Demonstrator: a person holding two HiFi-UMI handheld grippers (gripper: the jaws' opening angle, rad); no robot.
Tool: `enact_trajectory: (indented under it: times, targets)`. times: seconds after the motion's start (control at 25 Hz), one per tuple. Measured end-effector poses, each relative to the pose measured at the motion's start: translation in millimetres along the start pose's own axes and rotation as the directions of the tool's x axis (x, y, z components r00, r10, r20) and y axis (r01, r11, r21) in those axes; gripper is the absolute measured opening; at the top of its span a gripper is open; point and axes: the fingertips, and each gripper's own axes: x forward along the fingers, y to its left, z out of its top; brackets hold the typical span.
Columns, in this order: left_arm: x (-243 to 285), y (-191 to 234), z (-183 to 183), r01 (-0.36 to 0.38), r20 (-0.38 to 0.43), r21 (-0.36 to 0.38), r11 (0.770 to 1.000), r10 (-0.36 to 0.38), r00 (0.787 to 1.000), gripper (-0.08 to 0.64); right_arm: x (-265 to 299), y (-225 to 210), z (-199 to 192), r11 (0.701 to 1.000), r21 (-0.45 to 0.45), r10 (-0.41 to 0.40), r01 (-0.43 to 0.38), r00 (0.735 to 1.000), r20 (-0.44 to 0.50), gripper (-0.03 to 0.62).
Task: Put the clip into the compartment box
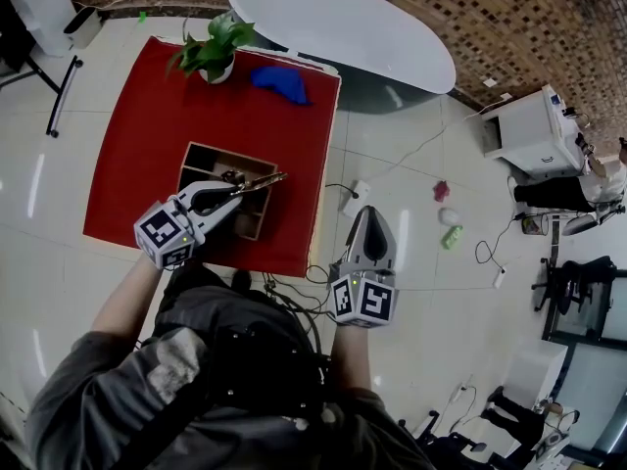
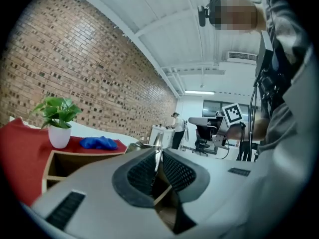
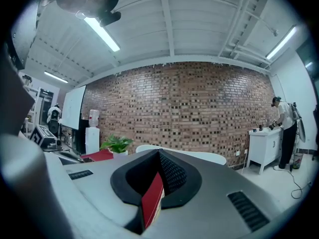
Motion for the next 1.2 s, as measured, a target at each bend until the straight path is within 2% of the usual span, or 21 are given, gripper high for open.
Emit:
enact_trajectory:
  times: [0.04, 0.12, 0.16, 0.32, 0.4, 0.6, 0.84, 0.96, 1.08, 1.2]
  targets:
    - [0, -2, 0, 0.008, -0.004, 0.000, 1.000, -0.008, 1.000, 0.067, -1, 0, 0, 1.000, -0.001, 0.003, -0.003, 1.000, 0.000, 0.009]
    - [-2, -6, 3, 0.019, 0.004, -0.008, 1.000, -0.019, 1.000, 0.149, -2, 0, 0, 1.000, -0.001, 0.002, -0.002, 1.000, 0.000, 0.009]
    - [-3, -8, 7, 0.018, 0.011, -0.013, 1.000, -0.018, 1.000, 0.164, -3, 0, 1, 1.000, -0.001, 0.000, 0.000, 1.000, -0.001, 0.009]
    - [-10, -13, 26, -0.011, 0.040, -0.008, 1.000, 0.011, 0.999, 0.163, -8, -3, 2, 1.000, 0.007, 0.001, -0.001, 1.000, 0.004, 0.009]
    - [-16, -15, 39, -0.038, 0.092, -0.001, 0.999, 0.038, 0.995, 0.163, -11, -3, 2, 1.000, 0.012, 0.006, -0.006, 1.000, 0.011, 0.009]
    - [-41, -20, 86, -0.115, 0.215, 0.021, 0.993, 0.108, 0.971, 0.097, -14, 2, 16, 1.000, 0.016, 0.022, -0.023, 0.999, 0.041, 0.009]
    - [-77, -16, 131, -0.195, 0.255, 0.023, 0.981, 0.182, 0.949, 0.042, -10, 24, 54, 0.999, 0.013, 0.049, -0.051, 0.993, 0.108, 0.009]
    - [-101, -14, 162, -0.204, 0.318, 0.000, 0.979, 0.193, 0.928, 0.029, -9, 40, 69, 0.998, 0.005, 0.056, -0.057, 0.990, 0.131, 0.009]
    - [-126, -6, 179, -0.254, 0.316, -0.001, 0.967, 0.241, 0.918, 0.029, -9, 56, 81, 0.998, -0.012, 0.062, -0.061, 0.987, 0.147, 0.009]
    - [-150, 3, 184, -0.301, 0.298, 0.025, 0.953, 0.281, 0.912, 0.029, -12, 77, 88, 0.995, -0.065, 0.087, -0.078, 0.985, 0.147, 0.009]
